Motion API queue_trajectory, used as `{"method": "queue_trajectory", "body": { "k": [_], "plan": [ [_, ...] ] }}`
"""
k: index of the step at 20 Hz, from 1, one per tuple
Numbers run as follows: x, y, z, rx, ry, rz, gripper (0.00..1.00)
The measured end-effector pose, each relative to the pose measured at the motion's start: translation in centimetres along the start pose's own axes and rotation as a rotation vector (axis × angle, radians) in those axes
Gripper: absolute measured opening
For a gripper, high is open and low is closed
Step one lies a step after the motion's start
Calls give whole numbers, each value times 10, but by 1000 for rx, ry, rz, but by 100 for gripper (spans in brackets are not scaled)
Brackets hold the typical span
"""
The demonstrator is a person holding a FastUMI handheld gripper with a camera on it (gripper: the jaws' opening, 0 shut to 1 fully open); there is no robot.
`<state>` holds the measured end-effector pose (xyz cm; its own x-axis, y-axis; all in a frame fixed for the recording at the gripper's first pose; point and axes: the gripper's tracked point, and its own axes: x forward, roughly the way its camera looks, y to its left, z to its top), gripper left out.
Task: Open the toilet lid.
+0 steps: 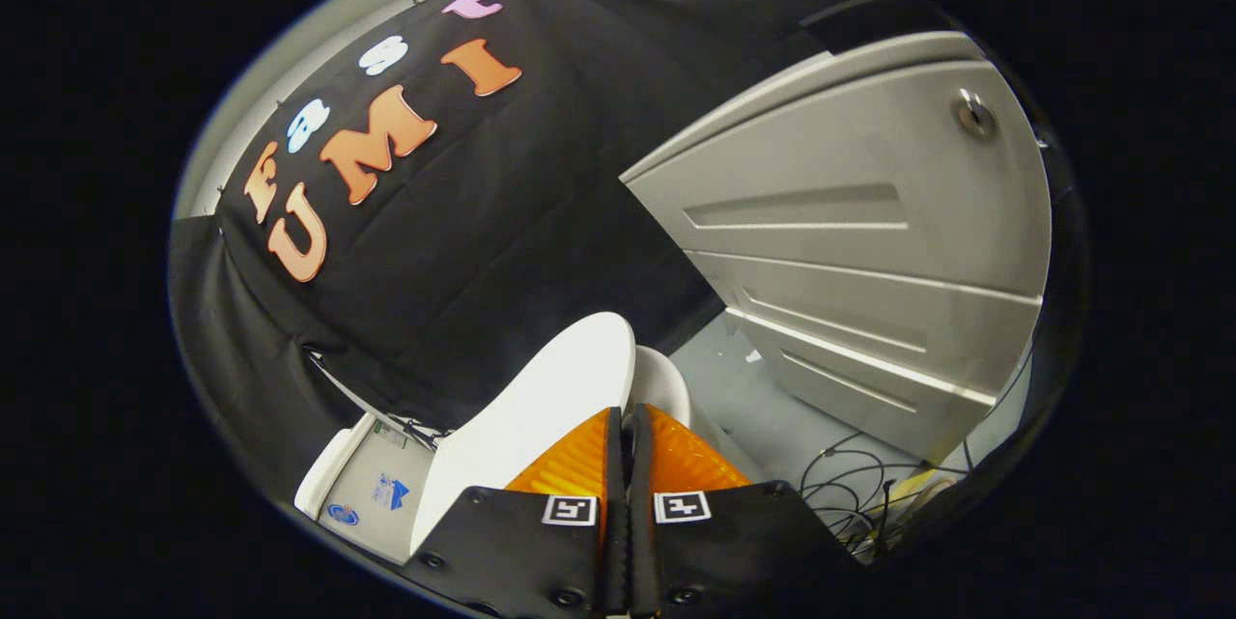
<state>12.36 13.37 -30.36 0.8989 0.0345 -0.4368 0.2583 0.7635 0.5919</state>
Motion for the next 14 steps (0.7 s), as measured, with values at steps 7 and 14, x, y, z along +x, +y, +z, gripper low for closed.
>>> {"method": "queue_trajectory", "body": {
  "k": [7, 14],
  "plan": [
    [-14, 59, 45, -39, -108, 26, 8],
    [-21, 158, 90, -235, -188, 137, 8]
  ]
}}
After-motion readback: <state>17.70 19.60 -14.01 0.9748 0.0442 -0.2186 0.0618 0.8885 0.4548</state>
